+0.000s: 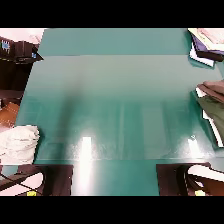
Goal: Fold the shirts.
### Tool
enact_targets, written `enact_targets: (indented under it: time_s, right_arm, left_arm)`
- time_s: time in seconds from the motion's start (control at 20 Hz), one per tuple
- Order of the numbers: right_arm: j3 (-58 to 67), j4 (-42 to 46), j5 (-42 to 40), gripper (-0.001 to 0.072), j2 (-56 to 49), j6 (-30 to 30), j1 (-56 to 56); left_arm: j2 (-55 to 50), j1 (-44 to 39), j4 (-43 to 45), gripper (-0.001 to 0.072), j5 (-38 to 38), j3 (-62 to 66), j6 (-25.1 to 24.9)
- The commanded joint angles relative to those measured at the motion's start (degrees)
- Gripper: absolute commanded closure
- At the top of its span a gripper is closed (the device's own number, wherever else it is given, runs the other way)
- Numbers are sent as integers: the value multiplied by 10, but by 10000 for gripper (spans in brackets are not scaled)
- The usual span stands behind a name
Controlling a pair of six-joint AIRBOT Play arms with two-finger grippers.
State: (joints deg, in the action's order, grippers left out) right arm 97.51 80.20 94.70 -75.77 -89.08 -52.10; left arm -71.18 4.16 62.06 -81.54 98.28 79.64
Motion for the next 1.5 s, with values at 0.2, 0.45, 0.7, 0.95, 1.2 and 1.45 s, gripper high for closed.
enact_targets:
  time_s: [0.2, 0.45, 0.7, 0.95, 1.2, 1.45]
  right_arm:
    - [-119, 170, 20, 126, 40, -10, 0]
    - [-106, 134, 12, 119, 50, -30, 16]
    - [-21, -63, 9, 120, 50, -30, 121]
    - [55, -100, 14, 689, 50, -28, 308]
    - [87, -96, -29, 689, 50, -19, 460]
    - [84, -96, -48, 690, 47, -4, 515]
  left_arm:
    - [0, 0, 0, 680, 0, 0, -6]
    - [0, 0, 0, 680, 1, 0, -6]
    - [0, 0, 0, 680, 7, 0, -1]
    - [0, 0, 0, 680, 32, 0, -1]
    - [0, 0, 0, 679, 32, 0, -1]
    - [0, 0, 0, 679, 32, 0, -1]
